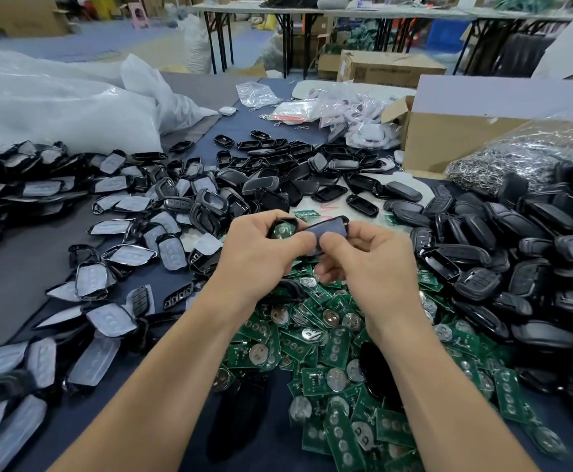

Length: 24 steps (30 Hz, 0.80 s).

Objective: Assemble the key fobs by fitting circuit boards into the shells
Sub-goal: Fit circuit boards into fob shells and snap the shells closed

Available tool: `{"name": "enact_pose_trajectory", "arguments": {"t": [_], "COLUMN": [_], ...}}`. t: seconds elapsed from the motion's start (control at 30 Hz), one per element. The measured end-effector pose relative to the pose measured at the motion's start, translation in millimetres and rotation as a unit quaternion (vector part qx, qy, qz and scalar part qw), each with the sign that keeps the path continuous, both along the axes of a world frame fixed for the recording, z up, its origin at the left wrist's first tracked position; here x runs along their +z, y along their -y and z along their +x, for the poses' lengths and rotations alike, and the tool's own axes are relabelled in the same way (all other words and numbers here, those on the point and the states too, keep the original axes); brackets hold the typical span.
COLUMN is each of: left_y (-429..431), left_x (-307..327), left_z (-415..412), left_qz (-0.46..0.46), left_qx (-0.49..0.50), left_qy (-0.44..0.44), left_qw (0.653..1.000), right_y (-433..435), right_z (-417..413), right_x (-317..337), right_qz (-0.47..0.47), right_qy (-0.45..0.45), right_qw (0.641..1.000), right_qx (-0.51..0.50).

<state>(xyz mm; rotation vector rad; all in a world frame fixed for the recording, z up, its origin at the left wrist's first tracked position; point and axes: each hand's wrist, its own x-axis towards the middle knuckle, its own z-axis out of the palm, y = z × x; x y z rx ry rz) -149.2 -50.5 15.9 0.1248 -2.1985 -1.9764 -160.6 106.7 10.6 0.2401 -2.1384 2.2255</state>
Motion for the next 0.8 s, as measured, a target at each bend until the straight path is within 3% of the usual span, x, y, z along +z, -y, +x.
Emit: {"name": "enact_pose_trajectory", "arguments": {"t": [0.17,0.23,0.33,0.4,0.5,0.6,0.7,0.8], "left_y": [-4,-4,2,4,2,-2,-6,-9], "left_x": [-2,-2,3,5,5,3,3,5], "left_z": [0,0,-1,0,1,1,2,2], "left_qz": [-0.138,-0.076,0.141,0.217,0.238,0.193,0.183,0.236], "left_qx": [0.08,0.067,-0.01,-0.067,-0.114,-0.112,-0.099,-0.062], "left_qy": [-0.06,-0.054,0.008,0.044,0.053,0.03,0.035,0.073], "left_qw": [0.985,0.993,0.99,0.973,0.963,0.974,0.978,0.967], "right_y": [1,1,-4,-5,-1,-1,-3,-7], "right_z": [1,1,1,2,4,4,3,2], "right_x": [-1,2,11,13,12,12,13,12], "right_qz": [0.019,-0.039,-0.205,-0.221,-0.199,-0.215,-0.237,-0.26], "right_qy": [-0.005,0.024,0.105,0.115,0.08,0.077,0.112,0.162], "right_qw": [0.999,0.999,0.965,0.953,0.958,0.958,0.952,0.939], "right_qx": [-0.029,0.006,0.123,0.173,0.19,0.171,0.159,0.158]}}
